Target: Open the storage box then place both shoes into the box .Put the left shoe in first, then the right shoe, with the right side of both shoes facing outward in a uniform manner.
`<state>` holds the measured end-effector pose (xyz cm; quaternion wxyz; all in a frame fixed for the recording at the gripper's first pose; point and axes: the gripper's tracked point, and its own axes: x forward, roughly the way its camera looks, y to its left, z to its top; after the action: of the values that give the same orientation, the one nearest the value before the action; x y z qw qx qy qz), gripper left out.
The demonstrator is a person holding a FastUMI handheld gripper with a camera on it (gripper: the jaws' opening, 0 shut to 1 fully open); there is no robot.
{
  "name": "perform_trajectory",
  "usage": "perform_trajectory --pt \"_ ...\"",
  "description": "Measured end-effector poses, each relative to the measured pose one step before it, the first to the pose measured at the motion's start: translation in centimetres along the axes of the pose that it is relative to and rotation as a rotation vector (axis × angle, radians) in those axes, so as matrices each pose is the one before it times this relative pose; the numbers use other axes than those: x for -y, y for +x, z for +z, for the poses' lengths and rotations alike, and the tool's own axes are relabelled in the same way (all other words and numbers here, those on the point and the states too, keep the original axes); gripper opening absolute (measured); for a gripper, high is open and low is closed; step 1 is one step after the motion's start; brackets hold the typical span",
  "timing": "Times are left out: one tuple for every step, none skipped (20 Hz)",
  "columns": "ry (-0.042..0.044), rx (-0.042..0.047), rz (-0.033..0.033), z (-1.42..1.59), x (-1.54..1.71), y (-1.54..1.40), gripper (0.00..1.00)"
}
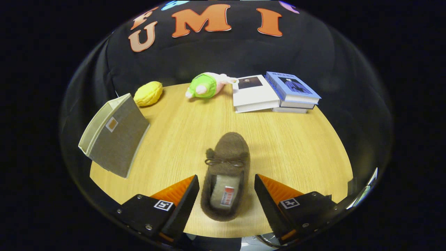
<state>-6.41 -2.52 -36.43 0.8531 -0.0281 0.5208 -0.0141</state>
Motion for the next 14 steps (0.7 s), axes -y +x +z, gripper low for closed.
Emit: perform_trajectory --pt "0.00667 -0.01571 -0.00505 -0.719 0.408 0.575 0.95" --pt "0.00189 -0.01134 -0.00325 -0.562 0.299 0.681 0.93" --pt "-0.00120 -0.00347 -0.00665 -0.292 0.302 0.726 0.93" --pt "-0.00020 -0.00860 -0.01102 -0.302 0.296 0.658 0.91" --pt "0.00489 0.00244 -0.00811 -0.139 0.307 0.862 0.90" --pt "0.00370 0.00492 -0.00088 0.109 0.082 0.614 0.86" --pt "0.00641 0.00608 -0.00674 -0.031 0.012 0.506 0.83" --pt "0.00216 0.01862 0.00047 0.371 -0.020 0.431 0.78" --pt "-0.00295 0.01847 -0.00766 0.206 0.146 0.471 0.76" --pt "-0.00286 0.01806 -0.00725 0.279 0.185 0.333 0.70" --pt "-0.00294 0.02271 -0.01336 0.331 0.108 0.365 0.67" --pt "-0.00541 0.01938 -0.00593 0.267 0.096 0.153 0.62" --pt "-0.00505 0.00887 0.00924 0.058 -0.492 0.186 0.60" --pt "-0.00272 0.00553 0.00712 0.026 -0.447 0.174 0.55"
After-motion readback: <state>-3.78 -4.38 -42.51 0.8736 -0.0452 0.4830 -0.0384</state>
